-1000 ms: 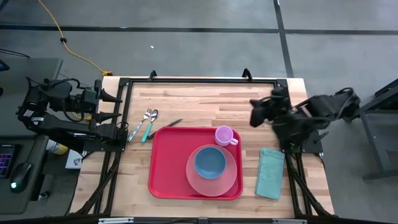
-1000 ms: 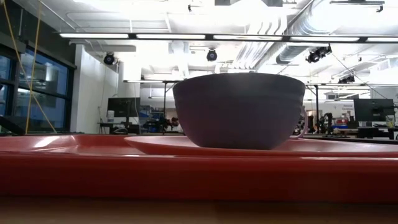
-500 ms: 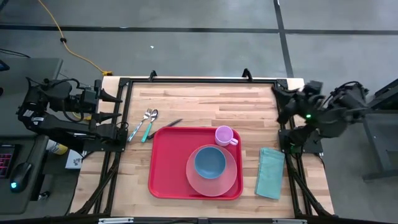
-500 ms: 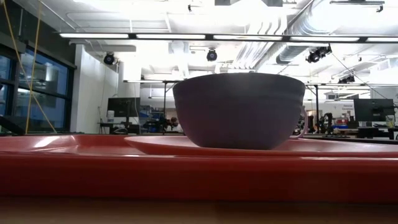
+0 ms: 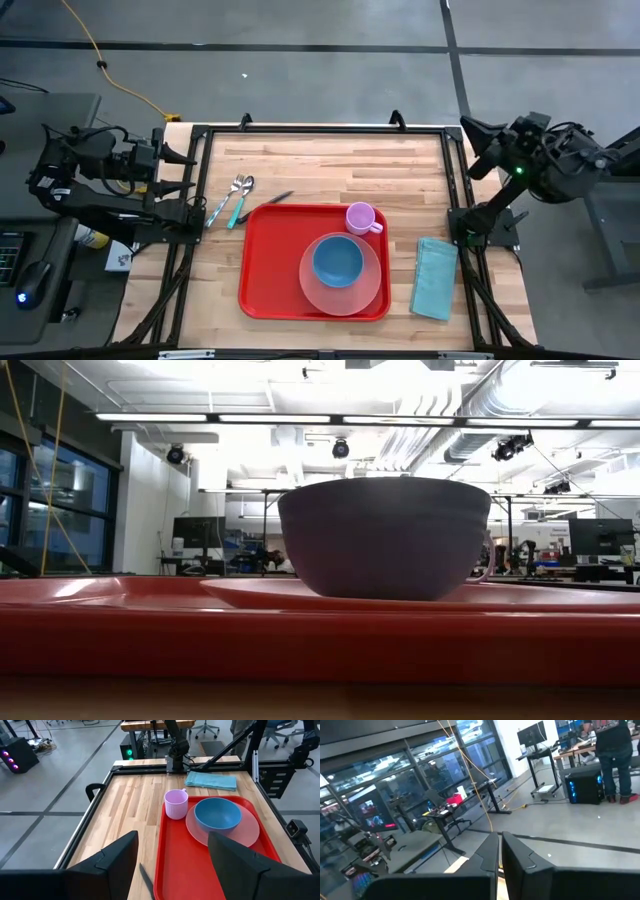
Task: Set up tray
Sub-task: Put the blue napkin into the pink serving tray
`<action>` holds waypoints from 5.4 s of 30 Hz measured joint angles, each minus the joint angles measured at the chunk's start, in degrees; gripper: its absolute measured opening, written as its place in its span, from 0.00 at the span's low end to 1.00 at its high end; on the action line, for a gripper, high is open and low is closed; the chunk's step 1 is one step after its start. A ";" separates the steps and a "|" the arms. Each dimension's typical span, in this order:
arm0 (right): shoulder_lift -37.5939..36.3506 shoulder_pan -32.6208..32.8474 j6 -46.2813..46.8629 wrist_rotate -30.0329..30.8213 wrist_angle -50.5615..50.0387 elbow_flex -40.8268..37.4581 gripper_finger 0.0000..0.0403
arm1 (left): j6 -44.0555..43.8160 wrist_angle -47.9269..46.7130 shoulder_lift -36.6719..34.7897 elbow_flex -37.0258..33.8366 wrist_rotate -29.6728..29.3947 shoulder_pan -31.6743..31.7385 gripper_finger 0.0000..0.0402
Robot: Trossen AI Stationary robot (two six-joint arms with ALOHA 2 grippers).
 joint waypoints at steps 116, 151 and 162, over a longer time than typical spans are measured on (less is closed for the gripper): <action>45.08 -1.67 -93.03 0.51 125.82 0.09 0.00 | -5.31 2.19 0.02 0.00 2.21 0.01 0.68; 44.43 -12.33 -94.05 0.40 73.46 0.00 0.00 | -6.51 2.19 0.02 0.00 2.16 0.01 0.68; 44.44 -13.87 -89.25 0.50 86.86 0.00 0.00 | -7.18 2.19 0.02 0.00 2.14 0.01 0.68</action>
